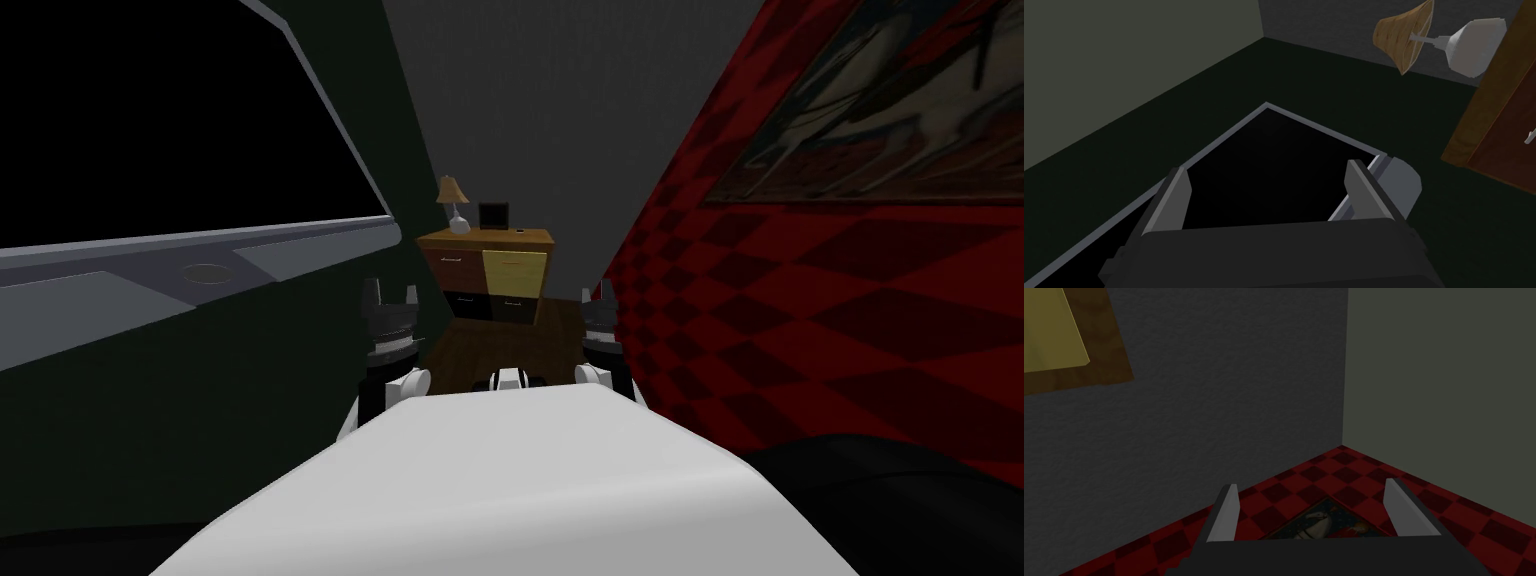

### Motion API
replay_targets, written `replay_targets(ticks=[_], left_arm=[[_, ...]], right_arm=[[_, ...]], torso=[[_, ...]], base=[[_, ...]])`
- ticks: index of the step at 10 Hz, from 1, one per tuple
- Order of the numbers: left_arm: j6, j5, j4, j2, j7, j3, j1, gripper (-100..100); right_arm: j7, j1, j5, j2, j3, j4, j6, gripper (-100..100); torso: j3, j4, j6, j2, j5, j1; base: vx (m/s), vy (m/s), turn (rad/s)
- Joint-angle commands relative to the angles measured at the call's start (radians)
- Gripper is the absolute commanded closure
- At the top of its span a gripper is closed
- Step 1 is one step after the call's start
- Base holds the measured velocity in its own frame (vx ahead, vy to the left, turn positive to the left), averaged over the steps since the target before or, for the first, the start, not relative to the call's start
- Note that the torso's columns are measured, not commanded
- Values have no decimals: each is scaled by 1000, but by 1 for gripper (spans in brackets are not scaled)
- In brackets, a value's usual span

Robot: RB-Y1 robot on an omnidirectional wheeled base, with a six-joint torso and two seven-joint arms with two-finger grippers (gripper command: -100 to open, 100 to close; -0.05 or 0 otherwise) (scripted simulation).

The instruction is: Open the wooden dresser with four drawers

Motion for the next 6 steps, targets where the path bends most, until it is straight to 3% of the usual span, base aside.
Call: replay_targets(ticks=[1,6], left_arm=[[20,-4,50,30,-2,-3,-30,-100],[66,-18,169,42,-6,-20,-88,-100]], right_arm=[[0,0,0,0,0,0,0,0],[0,0,0,0,0,0,0,0]], torso=[[-5,3,0,2,0,0],[-3,5,0,9,0,1]], base=[[132,-66,-39],[141,-49,-57]])
